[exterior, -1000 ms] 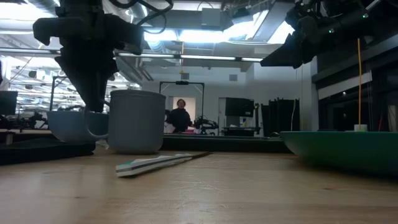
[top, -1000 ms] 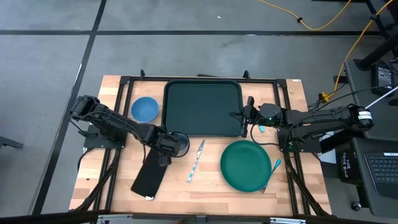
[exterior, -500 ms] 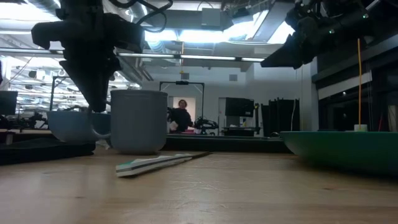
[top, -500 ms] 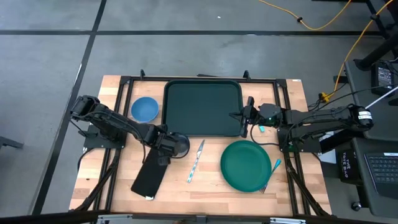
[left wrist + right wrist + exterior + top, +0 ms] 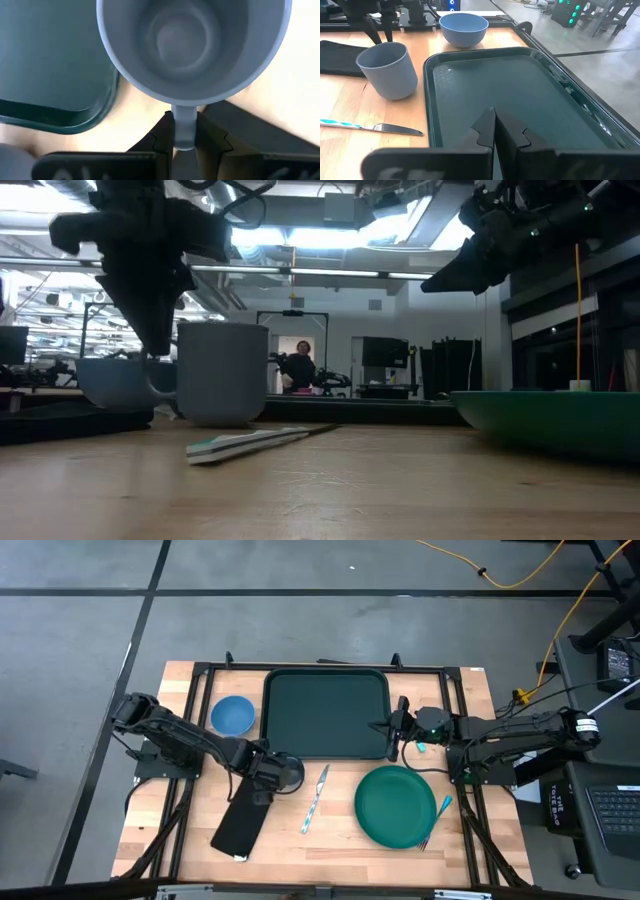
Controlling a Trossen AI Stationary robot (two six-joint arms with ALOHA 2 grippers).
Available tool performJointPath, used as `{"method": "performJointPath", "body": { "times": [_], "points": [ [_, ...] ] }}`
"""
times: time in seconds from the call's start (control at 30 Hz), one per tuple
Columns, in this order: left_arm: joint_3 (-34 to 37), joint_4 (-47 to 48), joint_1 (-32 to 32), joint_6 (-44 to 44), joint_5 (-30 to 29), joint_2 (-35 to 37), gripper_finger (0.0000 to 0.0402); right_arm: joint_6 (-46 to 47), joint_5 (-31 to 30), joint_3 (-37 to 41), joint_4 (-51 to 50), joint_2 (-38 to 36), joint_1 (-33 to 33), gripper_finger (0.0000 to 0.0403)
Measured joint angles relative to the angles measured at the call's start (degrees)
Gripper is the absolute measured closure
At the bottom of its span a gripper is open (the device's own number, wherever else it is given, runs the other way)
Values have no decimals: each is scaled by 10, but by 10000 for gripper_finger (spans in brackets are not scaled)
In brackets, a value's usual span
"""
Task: Set up tray
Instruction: Put the gray mug on the green tray
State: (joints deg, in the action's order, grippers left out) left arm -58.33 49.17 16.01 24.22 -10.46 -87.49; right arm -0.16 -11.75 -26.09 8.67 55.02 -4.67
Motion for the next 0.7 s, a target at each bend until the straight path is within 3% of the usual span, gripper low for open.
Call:
{"method": "performJointPath", "body": {
  "times": [0.37, 0.7],
  "points": [
    [-37, 0, -15, -77, 17, 90, 362, 14, 0, 0, 4, 0, 0, 392],
    [-48, 27, -147, -178, 60, 143, 356, 12, -2, 0, 10, 0, 0, 392]
  ]
}}
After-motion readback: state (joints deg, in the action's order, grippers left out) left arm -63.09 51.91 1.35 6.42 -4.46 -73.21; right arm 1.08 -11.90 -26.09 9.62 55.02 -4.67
